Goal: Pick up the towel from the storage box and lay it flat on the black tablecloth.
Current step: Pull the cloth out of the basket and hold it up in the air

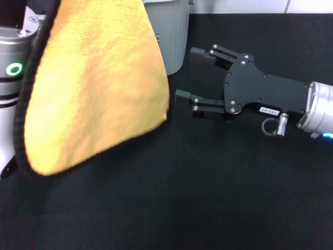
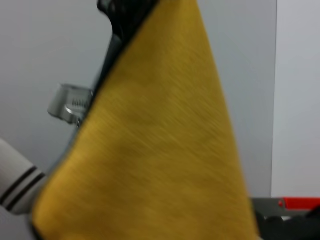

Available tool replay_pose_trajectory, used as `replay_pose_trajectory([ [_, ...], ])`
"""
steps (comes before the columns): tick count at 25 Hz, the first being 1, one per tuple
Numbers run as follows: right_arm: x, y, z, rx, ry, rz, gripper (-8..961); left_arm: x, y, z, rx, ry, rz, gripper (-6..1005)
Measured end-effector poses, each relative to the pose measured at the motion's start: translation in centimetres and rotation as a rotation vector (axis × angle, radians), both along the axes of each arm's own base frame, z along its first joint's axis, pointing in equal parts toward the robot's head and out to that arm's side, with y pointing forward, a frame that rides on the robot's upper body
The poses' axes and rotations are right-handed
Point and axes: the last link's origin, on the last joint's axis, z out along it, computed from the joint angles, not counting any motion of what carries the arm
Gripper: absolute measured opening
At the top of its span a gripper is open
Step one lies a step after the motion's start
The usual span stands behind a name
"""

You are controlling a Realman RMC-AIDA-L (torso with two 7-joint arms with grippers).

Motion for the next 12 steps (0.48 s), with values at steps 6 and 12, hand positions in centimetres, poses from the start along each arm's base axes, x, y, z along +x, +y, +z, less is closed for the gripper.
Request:
replay_pose_trajectory([
  [6, -0.1, -0.5, -1.5, -0.021, -0.053, 0.016, 855, 1.0, 0.4, -0.1, 0.019, -0.017, -0.018, 22],
  [12, -1.1, -1.2, -3.3, -0.050, -0.106, 0.079, 855, 1.9, 0.4, -0.4, 0.042, -0.008, -0.034, 22],
])
